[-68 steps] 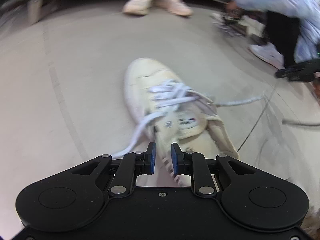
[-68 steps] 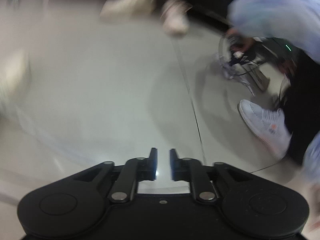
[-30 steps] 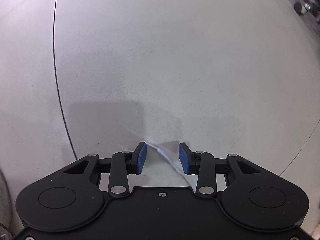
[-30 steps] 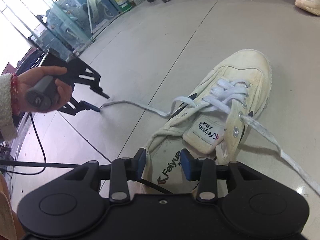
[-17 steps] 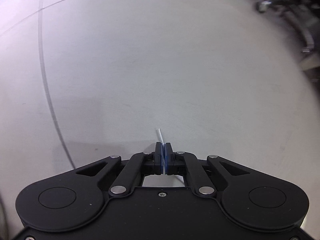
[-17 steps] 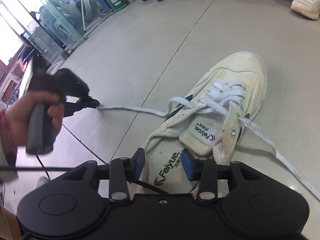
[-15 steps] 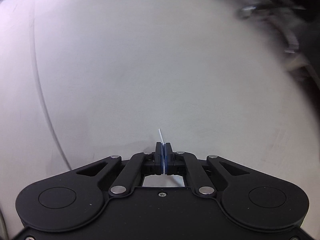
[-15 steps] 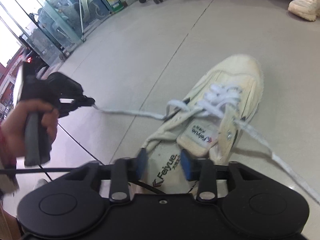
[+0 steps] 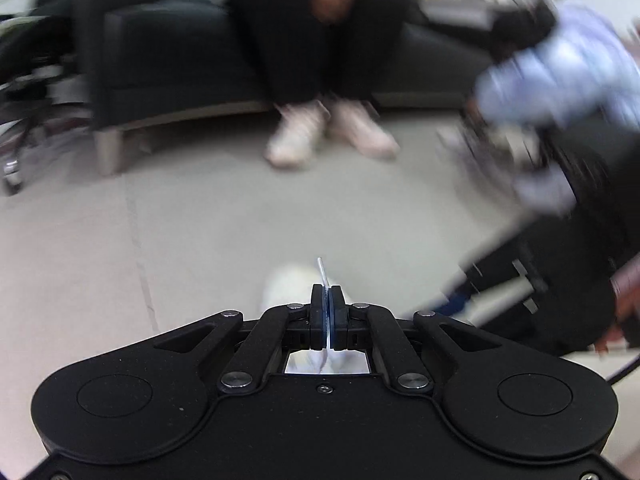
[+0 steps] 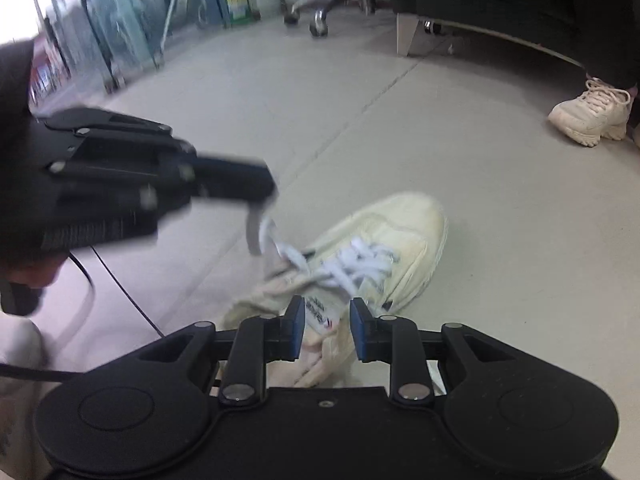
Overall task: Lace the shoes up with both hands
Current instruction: 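Hold the lace at the eyelet with the left gripper while the right gripper pinches it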
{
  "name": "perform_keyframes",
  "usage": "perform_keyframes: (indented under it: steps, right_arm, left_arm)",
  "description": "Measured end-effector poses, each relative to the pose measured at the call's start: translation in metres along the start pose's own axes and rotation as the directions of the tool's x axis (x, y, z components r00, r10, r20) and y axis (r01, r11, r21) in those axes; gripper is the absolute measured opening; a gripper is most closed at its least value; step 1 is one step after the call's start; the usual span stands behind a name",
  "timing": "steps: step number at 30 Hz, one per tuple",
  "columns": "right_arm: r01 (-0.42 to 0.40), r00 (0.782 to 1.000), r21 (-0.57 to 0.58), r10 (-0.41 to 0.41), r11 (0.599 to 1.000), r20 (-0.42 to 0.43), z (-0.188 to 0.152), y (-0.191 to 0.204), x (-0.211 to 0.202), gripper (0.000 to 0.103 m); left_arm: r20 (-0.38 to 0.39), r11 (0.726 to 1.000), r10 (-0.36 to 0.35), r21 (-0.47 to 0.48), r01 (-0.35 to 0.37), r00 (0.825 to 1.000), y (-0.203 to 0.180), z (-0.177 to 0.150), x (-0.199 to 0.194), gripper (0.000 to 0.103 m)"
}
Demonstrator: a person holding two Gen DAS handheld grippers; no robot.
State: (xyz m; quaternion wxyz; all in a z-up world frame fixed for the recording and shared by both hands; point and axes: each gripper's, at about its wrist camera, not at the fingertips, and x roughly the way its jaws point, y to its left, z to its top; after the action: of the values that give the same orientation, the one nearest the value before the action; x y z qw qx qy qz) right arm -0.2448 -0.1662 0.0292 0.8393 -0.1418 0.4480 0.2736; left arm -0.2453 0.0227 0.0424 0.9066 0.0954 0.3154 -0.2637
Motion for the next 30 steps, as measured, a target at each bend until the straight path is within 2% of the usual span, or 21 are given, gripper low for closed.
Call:
perform_keyframes:
  steps: [2, 5, 6, 8, 10, 12, 14, 16, 21, 23, 26, 30]
  right_arm:
    - [0.032, 0.999, -0.015, -0.032, 0.999, -0.003, -0.003, 0.000, 0.004, 0.012]
    - [0.011, 1.000, 0.032, -0.011, 0.999, 0.003, -0.003, -0.009, -0.002, 0.007]
    - [0.006, 1.000, 0.044, -0.006, 0.999, 0.001, -0.003, -0.012, -0.002, 0.006]
    - [-0.036, 0.999, 0.142, 0.035, 0.989, 0.010, -0.004, -0.025, -0.002, 0.005]
    - [-0.095, 0.995, 0.282, 0.094, 0.955, 0.018, -0.008, -0.044, -0.002, 0.004]
    - [-0.147, 0.989, 0.412, 0.147, 0.899, 0.033, -0.014, -0.061, 0.002, 0.003]
    - [-0.198, 0.978, 0.541, 0.199, 0.817, 0.058, -0.022, -0.078, 0.006, 0.003]
    - [-0.224, 0.971, 0.614, 0.228, 0.757, 0.074, -0.028, -0.086, 0.008, 0.003]
    - [-0.277, 0.953, 0.737, 0.275, 0.616, 0.128, -0.044, -0.097, 0.009, 0.003]
    - [-0.307, 0.940, 0.793, 0.299, 0.527, 0.165, -0.053, -0.102, 0.014, 0.004]
    - [-0.336, 0.924, 0.841, 0.321, 0.423, 0.207, -0.065, -0.106, 0.022, 0.004]
    - [-0.355, 0.910, 0.877, 0.334, 0.324, 0.245, -0.075, -0.105, 0.028, 0.004]
  left_arm:
    - [-0.041, 0.998, -0.017, 0.067, 0.019, 0.999, -0.010, 0.000, 0.009, 0.001]
    - [-0.074, 0.986, -0.070, 0.144, 0.081, 0.995, -0.007, 0.003, 0.026, 0.001]
    - [-0.080, 0.977, -0.088, 0.186, 0.102, 0.993, -0.007, -0.013, 0.021, 0.001]
    - [-0.106, 0.960, -0.117, 0.242, 0.140, 0.987, -0.010, -0.019, 0.026, 0.001]
    - [-0.131, 0.942, -0.142, 0.286, 0.175, 0.981, -0.010, -0.025, 0.033, 0.001]
    - [-0.138, 0.932, -0.155, 0.308, 0.191, 0.978, -0.010, -0.026, 0.039, 0.001]
    - [-0.154, 0.916, -0.188, 0.330, 0.229, 0.970, -0.012, -0.024, 0.048, 0.001]
    - [-0.159, 0.906, -0.192, 0.350, 0.237, 0.968, -0.014, -0.023, 0.050, 0.001]
    - [-0.181, 0.893, -0.209, 0.366, 0.263, 0.961, -0.015, -0.019, 0.047, 0.002]
    - [-0.187, 0.890, -0.212, 0.368, 0.269, 0.959, -0.015, -0.016, 0.046, 0.002]
    - [-0.186, 0.895, -0.211, 0.359, 0.266, 0.960, -0.014, -0.014, 0.043, 0.002]
    - [-0.188, 0.900, -0.204, 0.350, 0.260, 0.961, -0.012, -0.012, 0.041, 0.002]
